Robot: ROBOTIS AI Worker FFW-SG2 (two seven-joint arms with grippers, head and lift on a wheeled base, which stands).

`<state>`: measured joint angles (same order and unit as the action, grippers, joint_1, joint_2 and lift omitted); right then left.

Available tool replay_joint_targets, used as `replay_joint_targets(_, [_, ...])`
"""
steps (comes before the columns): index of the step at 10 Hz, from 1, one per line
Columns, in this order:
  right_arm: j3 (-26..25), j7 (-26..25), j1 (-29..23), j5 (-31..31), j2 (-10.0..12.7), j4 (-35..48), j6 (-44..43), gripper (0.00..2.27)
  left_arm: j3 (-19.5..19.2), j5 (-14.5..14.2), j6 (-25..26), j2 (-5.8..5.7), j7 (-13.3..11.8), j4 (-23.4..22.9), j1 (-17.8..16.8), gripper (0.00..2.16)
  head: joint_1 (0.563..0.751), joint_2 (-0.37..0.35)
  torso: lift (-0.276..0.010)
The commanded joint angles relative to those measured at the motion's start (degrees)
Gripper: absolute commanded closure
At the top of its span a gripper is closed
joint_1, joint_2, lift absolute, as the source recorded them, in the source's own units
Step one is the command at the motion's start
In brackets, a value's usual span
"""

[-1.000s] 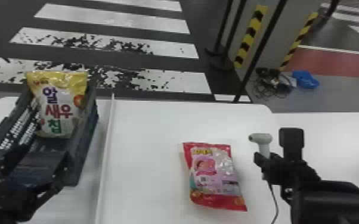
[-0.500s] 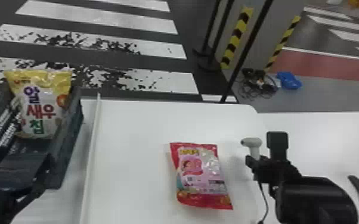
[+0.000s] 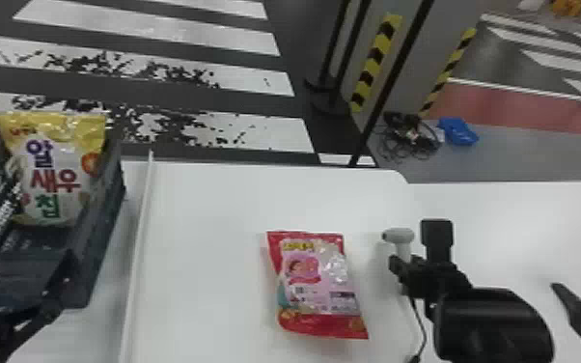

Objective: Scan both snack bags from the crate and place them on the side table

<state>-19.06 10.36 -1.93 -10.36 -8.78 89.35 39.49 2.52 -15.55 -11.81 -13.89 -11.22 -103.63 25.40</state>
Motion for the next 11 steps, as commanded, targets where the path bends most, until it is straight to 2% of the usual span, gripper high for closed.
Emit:
replay_joint_targets(1, [-0.01,-0.17,0.35,-0.01,-0.19,-1.37,-0.33,2.16,0.03,0.0,-0.01,0.0,-0.03,-0.08,0.0,0.08,0.695,-0.306,-0.095])
replay_joint_targets(2, [-0.01,-0.61,0.35,-0.01,-0.19,-1.89,-0.68,2.03,0.12,0.0,-0.01,0.0,-0.03,-0.08,0.0,0.08,0.695,-0.31,-0.095])
replay_joint_targets(4, [-0.01,-0.61,0.35,0.08,-0.19,-2.33,-1.38,1.53,0.12,0.0,-0.01,0.0,-0.03,-0.17,0.0,0.08,0.695,-0.313,-0.095])
replay_joint_targets(5, [0.08,-0.69,0.17,0.08,-0.1,-2.33,-1.56,0.71,0.12,0.0,-0.01,0.0,-0.03,-0.17,-0.09,0.08,0.695,-0.313,-0.095])
replay_joint_targets(6, [0.25,-1.04,0.08,0.08,-0.1,-2.33,-1.56,0.07,0.12,0.0,-0.18,0.0,-0.03,-0.08,-0.09,0.08,0.695,-0.313,-0.095])
replay_joint_targets(9, [-0.27,-2.89,-0.97,0.08,0.25,0.39,-1.56,0.03,-0.05,0.0,-0.18,0.0,-0.03,-0.08,-0.09,0.08,0.695,-0.315,-0.095])
replay_joint_targets(11, [-1.15,-3.59,-3.61,0.26,0.78,7.51,1.08,0.03,-0.05,0.0,-0.01,0.0,-0.03,-0.08,-0.09,0.08,0.695,-0.32,-0.095])
